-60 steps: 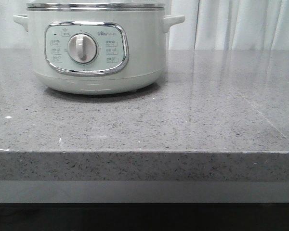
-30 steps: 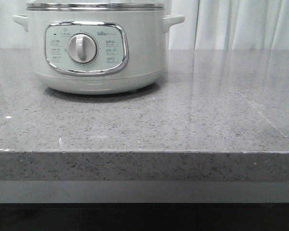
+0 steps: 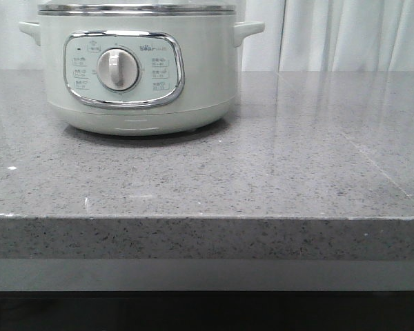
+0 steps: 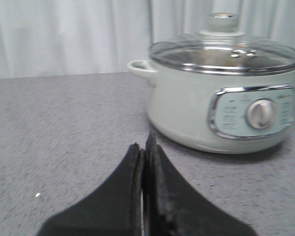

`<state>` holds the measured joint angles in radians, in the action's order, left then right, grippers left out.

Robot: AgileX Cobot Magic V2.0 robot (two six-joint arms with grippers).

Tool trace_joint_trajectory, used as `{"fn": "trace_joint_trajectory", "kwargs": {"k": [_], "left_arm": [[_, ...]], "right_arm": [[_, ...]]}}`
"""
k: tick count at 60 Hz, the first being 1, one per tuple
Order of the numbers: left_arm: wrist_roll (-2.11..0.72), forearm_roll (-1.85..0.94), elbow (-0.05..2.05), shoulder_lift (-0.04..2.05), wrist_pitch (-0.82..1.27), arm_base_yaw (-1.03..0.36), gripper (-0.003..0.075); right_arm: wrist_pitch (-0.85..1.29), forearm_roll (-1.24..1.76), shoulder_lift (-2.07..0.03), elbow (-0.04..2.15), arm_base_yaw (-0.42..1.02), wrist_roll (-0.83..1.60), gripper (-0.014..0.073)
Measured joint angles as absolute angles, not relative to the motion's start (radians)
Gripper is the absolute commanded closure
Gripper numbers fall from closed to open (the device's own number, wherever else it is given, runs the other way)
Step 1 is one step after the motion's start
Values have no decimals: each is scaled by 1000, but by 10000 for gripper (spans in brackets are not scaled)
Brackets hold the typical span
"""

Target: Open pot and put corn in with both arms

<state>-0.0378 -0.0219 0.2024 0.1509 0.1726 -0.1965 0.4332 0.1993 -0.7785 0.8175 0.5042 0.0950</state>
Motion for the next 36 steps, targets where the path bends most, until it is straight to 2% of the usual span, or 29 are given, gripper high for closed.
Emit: {"fn": "trace_joint_trajectory", "kwargs": {"k": [15, 36], "left_arm": [[-38, -78, -4, 0, 58, -83, 741], [-38, -82, -8, -4, 38, -59, 741]], "right_arm": [[433, 199, -778, 817, 504, 95, 661], [433, 199, -778, 817, 504, 95, 661]]}}
